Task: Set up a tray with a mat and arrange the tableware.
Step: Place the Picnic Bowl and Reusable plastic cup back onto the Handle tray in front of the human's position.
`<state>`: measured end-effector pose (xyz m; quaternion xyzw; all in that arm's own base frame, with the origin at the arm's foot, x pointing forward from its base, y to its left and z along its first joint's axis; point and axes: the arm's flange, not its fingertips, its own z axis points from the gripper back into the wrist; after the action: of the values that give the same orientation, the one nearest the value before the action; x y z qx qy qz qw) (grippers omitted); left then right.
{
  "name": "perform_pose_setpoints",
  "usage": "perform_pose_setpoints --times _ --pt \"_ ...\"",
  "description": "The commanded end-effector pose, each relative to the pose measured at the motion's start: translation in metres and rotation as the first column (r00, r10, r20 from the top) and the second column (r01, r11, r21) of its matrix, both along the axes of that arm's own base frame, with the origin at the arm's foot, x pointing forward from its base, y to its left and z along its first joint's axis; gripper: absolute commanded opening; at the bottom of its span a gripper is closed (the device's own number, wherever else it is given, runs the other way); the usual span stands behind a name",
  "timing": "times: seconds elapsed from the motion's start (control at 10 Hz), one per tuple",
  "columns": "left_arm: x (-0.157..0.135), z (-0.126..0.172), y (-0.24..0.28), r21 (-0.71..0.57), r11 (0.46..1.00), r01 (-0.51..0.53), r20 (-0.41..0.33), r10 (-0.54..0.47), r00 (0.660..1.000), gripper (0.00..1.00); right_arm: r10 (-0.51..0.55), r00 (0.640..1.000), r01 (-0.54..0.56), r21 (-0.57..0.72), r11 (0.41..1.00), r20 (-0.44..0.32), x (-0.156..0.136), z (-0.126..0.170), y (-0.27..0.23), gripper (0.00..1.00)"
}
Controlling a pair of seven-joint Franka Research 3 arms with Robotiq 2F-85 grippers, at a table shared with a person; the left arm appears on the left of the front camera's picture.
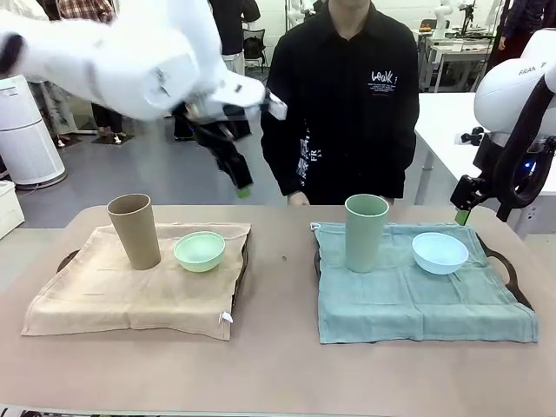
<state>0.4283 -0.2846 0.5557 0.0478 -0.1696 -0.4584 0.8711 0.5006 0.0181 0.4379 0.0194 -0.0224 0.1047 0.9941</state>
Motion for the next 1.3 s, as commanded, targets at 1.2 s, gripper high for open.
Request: perform_pose_setpoints --times 1.2 --pt "-0.049 0.055 0.033 0.022 0.977 -0.210 0.013 0.210 0.978 1.00 0.004 1.000 -0.004 0.003 1.000 0.000 0.000 0.000 -0.003 1.00"
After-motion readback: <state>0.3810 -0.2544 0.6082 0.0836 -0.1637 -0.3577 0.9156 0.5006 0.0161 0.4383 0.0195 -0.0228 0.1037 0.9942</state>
